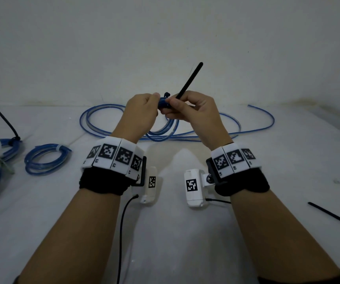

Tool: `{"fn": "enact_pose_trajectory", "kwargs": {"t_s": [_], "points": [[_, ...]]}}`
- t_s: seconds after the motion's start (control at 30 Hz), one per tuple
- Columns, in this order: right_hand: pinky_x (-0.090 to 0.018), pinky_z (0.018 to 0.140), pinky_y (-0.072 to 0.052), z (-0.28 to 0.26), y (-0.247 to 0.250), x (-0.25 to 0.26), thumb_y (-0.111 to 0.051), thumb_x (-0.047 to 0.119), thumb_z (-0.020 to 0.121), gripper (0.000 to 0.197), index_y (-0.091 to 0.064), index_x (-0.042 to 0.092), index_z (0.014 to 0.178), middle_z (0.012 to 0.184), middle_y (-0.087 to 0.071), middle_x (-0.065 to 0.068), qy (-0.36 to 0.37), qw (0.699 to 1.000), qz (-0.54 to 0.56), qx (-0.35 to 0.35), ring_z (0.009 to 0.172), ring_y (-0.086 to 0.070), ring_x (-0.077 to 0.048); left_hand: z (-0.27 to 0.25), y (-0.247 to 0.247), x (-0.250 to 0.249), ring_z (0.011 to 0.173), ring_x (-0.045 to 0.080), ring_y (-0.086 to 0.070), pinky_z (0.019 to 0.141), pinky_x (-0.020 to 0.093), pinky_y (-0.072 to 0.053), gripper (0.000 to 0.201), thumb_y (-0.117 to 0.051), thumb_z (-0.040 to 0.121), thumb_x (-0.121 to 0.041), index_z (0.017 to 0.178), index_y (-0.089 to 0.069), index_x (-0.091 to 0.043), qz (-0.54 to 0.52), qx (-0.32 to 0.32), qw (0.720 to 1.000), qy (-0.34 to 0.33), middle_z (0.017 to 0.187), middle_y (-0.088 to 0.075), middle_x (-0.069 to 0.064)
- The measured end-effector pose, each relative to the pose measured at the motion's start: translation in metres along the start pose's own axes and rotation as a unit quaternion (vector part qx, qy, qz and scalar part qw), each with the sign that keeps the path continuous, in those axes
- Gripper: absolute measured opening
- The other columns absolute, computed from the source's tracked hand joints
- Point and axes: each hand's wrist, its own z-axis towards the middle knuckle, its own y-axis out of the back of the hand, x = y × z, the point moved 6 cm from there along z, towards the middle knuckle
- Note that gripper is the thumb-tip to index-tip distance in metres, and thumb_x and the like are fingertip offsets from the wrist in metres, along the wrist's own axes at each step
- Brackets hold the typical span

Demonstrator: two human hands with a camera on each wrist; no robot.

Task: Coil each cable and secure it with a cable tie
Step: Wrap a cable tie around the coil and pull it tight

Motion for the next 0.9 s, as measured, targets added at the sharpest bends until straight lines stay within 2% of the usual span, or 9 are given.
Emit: {"fn": "enact_pose_trajectory", "kwargs": {"t_s": [0.13,0.23,0.3,0.47,0.53,0.6,0.7,0.8,0.9], "points": [[-0.033,0.082,-0.057,-0.001,-0.004,-0.001,-0.054,0.001,0.092,0.018,-0.062,-0.01,0.103,0.098,-0.066,-0.026,-0.014,1.0,0.011,0.006,0.091,-0.068,-0.031,0.001,0.003,0.002,0.053,0.015,-0.037,0.064,0.034,-0.032,0.039,-0.037,0.098,-0.024,0.061,-0.049,-0.016,-0.007,0.002,1.0,-0.004,0.059,-0.046,0.0],[-0.035,0.082,-0.057,-0.001,-0.006,-0.003,-0.045,0.013,0.098,0.029,-0.061,-0.01,0.103,0.101,-0.066,-0.026,-0.033,0.999,0.039,0.011,0.091,-0.068,-0.034,0.001,0.006,-0.001,0.055,0.011,-0.041,0.058,0.029,-0.034,0.025,-0.041,0.096,-0.019,0.077,-0.058,-0.013,-0.011,-0.004,1.0,-0.024,0.062,-0.051,-0.003],[-0.036,0.081,-0.058,-0.001,-0.007,-0.003,-0.041,0.016,0.1,0.033,-0.061,-0.01,0.102,0.101,-0.066,-0.024,-0.037,0.998,0.055,0.009,0.092,-0.068,-0.036,0.001,0.009,-0.003,0.057,0.008,-0.043,0.057,0.024,-0.034,0.018,-0.043,0.095,-0.018,0.085,-0.058,-0.014,-0.026,-0.013,0.999,-0.032,0.067,-0.053,-0.004],[-0.026,0.062,-0.055,0.0,-0.002,-0.002,-0.048,0.005,0.096,0.01,-0.058,0.004,0.098,0.086,-0.064,-0.012,-0.017,0.998,0.052,-0.024,0.067,-0.066,-0.018,0.0,0.011,0.001,0.064,0.007,-0.046,0.062,0.023,-0.037,0.008,-0.05,0.093,-0.019,0.088,-0.056,-0.018,-0.016,-0.025,0.999,-0.039,0.074,-0.054,-0.008],[-0.025,0.063,-0.055,0.0,0.0,-0.003,-0.047,0.004,0.096,0.01,-0.057,0.004,0.099,0.085,-0.065,-0.011,-0.021,0.996,0.079,-0.035,0.065,-0.064,-0.017,0.002,0.013,0.003,0.07,0.005,-0.049,0.067,0.022,-0.039,0.007,-0.052,0.092,-0.019,0.087,-0.057,-0.018,-0.007,-0.039,0.998,-0.044,0.074,-0.054,-0.009],[-0.026,0.063,-0.055,-0.001,-0.002,-0.004,-0.042,0.012,0.099,0.018,-0.058,0.005,0.099,0.082,-0.064,-0.01,-0.034,0.993,0.106,-0.039,0.063,-0.063,-0.017,0.003,0.016,0.002,0.073,0.005,-0.052,0.072,0.024,-0.042,0.008,-0.054,0.091,-0.018,0.084,-0.058,-0.018,-0.014,-0.054,0.997,-0.056,0.075,-0.056,-0.01],[-0.026,0.057,-0.051,-0.001,-0.005,-0.005,-0.037,0.022,0.102,0.027,-0.059,0.007,0.099,0.077,-0.065,-0.01,-0.051,0.991,0.117,-0.042,0.055,-0.058,-0.016,0.003,0.02,-0.001,0.081,0.011,-0.058,0.072,0.029,-0.047,0.008,-0.056,0.09,-0.017,0.086,-0.062,-0.018,-0.023,-0.08,0.993,-0.077,0.079,-0.06,-0.012],[-0.022,0.053,-0.047,-0.001,-0.004,-0.007,-0.046,0.016,0.098,0.013,-0.056,0.009,0.095,0.071,-0.065,-0.007,-0.068,0.99,0.114,-0.045,0.049,-0.05,-0.013,0.0,0.024,-0.004,0.084,0.015,-0.062,0.072,0.033,-0.051,0.011,-0.058,0.089,-0.013,0.088,-0.064,-0.022,-0.035,-0.097,0.99,-0.1,0.081,-0.062,-0.013],[-0.02,0.051,-0.043,0.0,-0.003,-0.008,-0.052,0.012,0.095,0.006,-0.056,0.01,0.091,0.065,-0.064,-0.003,-0.08,0.992,0.085,-0.04,0.046,-0.046,-0.01,-0.002,0.025,-0.008,0.075,0.007,-0.06,0.068,0.028,-0.05,0.016,-0.058,0.088,-0.011,0.085,-0.064,-0.026,-0.04,-0.097,0.987,-0.123,0.08,-0.063,-0.016]]}}
